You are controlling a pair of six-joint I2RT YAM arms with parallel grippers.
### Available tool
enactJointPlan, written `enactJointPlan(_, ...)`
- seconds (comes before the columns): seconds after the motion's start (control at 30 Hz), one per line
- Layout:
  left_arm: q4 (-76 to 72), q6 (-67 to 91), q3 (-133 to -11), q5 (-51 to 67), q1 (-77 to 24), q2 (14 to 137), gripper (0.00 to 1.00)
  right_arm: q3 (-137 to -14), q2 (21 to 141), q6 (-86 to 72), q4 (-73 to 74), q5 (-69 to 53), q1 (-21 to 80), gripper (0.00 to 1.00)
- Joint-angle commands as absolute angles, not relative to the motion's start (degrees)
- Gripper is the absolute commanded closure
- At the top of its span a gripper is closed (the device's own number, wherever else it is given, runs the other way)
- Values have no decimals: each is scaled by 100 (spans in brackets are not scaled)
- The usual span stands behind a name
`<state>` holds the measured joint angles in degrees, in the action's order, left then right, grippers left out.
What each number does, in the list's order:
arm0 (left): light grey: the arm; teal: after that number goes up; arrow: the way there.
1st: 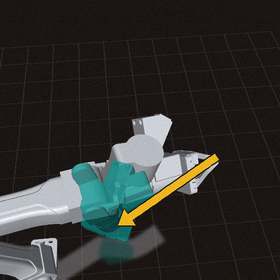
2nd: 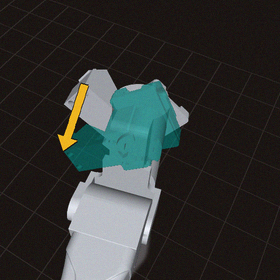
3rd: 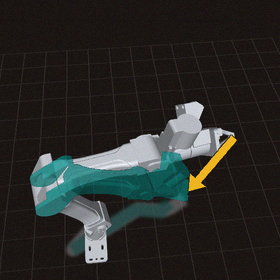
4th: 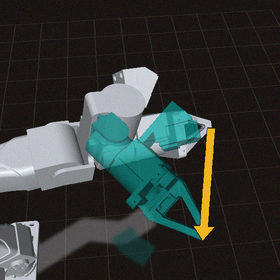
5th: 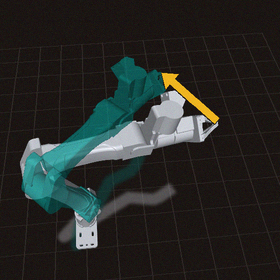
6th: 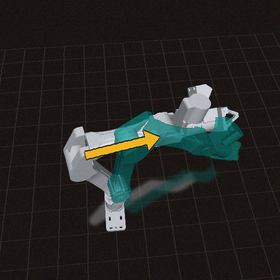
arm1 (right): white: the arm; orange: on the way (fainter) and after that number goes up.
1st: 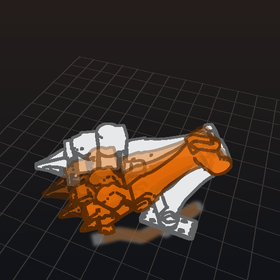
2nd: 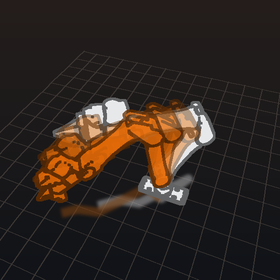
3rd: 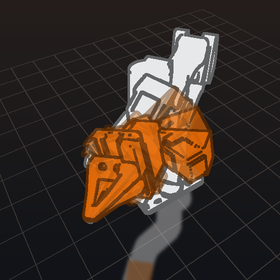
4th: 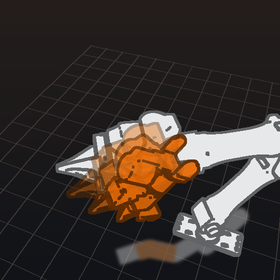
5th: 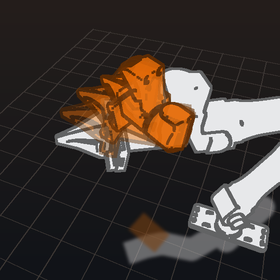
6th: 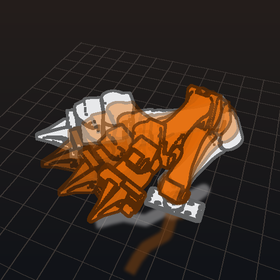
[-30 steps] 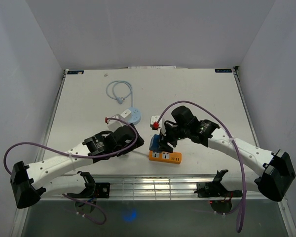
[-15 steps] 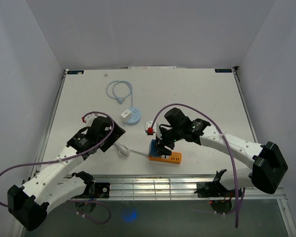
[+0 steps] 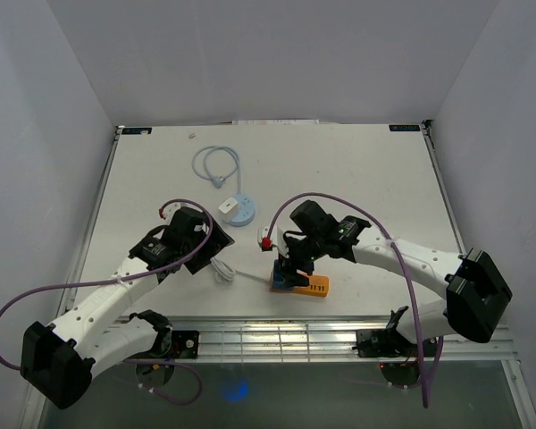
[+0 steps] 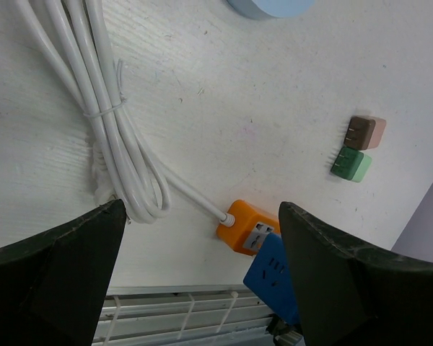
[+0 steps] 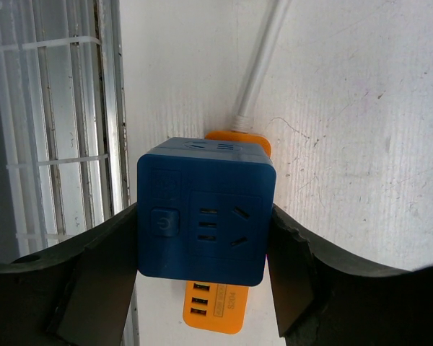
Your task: Insert the plug
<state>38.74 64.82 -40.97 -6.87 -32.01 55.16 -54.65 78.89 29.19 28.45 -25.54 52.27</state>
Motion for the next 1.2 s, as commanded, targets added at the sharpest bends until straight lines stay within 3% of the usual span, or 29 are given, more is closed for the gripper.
enactJointPlan(0.0, 3797, 6372, -4201, -712, -3155, 5361, 3, -5713, 7919, 3015, 2813, -2496, 5265, 90)
enactJointPlan(1.17, 3691, 6188, -4122, -615, -3146, 5282, 3, -5801, 8314, 2935, 2786, -1811, 5326, 90)
